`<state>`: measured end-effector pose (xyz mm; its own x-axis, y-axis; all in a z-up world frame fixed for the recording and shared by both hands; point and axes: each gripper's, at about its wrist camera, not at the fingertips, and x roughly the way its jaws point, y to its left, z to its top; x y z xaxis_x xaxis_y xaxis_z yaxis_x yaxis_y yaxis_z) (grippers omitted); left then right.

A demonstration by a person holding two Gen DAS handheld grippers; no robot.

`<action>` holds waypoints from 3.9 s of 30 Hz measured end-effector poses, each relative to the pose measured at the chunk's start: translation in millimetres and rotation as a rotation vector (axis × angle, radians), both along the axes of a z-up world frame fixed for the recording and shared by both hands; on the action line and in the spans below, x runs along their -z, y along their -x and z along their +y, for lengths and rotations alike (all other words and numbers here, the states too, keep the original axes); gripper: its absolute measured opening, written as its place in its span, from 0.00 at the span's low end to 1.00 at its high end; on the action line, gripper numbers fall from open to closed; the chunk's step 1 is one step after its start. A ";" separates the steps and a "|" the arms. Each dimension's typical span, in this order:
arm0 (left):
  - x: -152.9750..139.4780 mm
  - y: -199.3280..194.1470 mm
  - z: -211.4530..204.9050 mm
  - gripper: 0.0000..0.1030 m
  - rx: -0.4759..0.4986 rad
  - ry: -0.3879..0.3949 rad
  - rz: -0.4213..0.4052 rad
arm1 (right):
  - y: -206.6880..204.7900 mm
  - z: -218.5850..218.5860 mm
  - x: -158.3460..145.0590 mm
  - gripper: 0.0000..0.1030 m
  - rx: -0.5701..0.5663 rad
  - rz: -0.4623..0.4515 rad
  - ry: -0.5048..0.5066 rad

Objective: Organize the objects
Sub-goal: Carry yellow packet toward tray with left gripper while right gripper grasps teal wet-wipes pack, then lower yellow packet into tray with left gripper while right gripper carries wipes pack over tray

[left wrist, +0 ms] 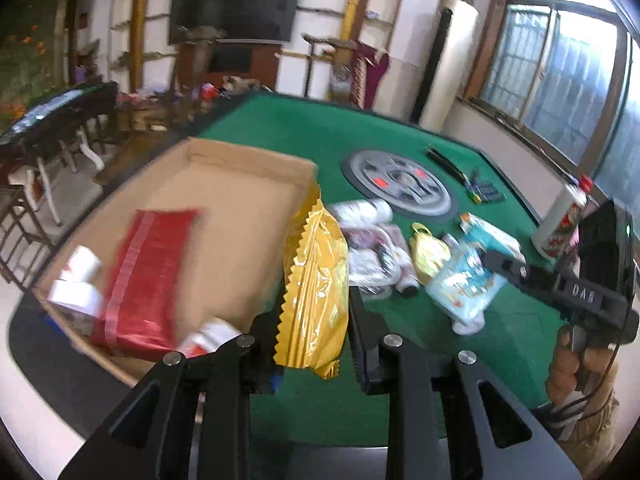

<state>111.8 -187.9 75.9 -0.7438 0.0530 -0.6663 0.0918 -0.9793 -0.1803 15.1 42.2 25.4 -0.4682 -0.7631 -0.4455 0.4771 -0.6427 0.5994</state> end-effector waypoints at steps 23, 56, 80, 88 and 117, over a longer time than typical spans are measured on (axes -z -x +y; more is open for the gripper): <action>-36.2 -39.8 -73.2 0.25 -0.208 0.031 0.076 | -3.2 -53.3 -16.2 0.12 -0.124 0.037 -0.007; -23.1 21.7 -78.5 0.25 -0.170 0.023 -0.004 | 33.7 -135.9 -22.6 0.13 -0.266 0.012 0.013; -33.7 13.1 -87.8 0.25 -0.206 0.048 -0.059 | 58.9 -152.9 -33.7 0.13 -0.307 -0.002 0.067; -34.5 -3.1 -87.4 0.25 -0.201 0.033 -0.068 | 53.1 -158.5 -36.6 0.13 -0.325 0.028 0.052; 27.7 69.4 -73.8 0.25 0.014 0.053 -0.324 | 64.7 -163.8 -17.0 0.13 -0.320 -0.008 -0.004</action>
